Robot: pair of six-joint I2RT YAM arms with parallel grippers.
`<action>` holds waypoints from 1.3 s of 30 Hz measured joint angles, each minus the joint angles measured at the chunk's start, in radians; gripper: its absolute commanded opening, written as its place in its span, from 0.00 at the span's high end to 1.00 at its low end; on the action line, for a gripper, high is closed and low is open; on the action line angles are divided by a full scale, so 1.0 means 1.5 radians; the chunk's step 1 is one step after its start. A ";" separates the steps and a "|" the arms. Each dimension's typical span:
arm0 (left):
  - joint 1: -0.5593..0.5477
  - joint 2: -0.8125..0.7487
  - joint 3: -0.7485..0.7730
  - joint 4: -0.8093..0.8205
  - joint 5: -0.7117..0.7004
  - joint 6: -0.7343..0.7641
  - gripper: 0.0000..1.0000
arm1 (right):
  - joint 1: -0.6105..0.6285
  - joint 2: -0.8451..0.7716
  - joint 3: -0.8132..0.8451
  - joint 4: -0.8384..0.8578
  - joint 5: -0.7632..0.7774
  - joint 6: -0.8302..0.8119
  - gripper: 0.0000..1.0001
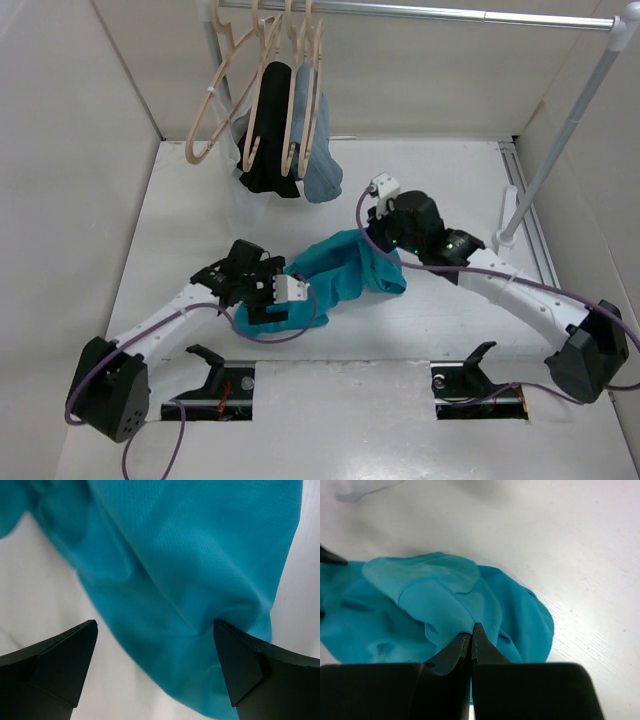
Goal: Place the t-shirt on the hanger
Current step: Grab the tshirt from the pile
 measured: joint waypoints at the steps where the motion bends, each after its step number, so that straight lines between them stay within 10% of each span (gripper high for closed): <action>1: -0.023 0.016 0.000 0.013 -0.010 -0.005 0.00 | -0.030 0.000 0.000 -0.004 -0.021 0.003 1.00; 11: -0.063 0.123 0.015 0.065 -0.050 0.016 0.03 | -0.274 0.144 0.037 -0.022 -0.172 0.009 1.00; 18: -0.141 0.180 0.045 0.088 -0.120 0.026 0.53 | -0.355 0.380 0.289 -0.062 -0.221 0.009 0.96; 19: -0.144 0.190 0.051 0.089 -0.123 0.028 0.56 | -0.359 0.411 0.331 -0.075 -0.219 0.009 0.73; 22: -0.146 0.209 0.064 0.086 -0.129 0.028 0.56 | -0.360 0.491 0.447 -0.122 -0.206 -0.006 0.50; 23: -0.146 0.212 0.066 0.087 -0.131 0.027 0.56 | -0.358 0.508 0.474 -0.140 -0.197 -0.009 0.01; 31: -0.146 0.212 0.069 0.088 -0.133 0.008 0.53 | -0.352 0.396 0.345 -0.193 -0.145 -0.010 0.00; 39: -0.146 0.209 0.063 0.069 -0.117 -0.013 0.87 | -0.393 0.223 0.073 -0.166 -0.126 0.072 0.38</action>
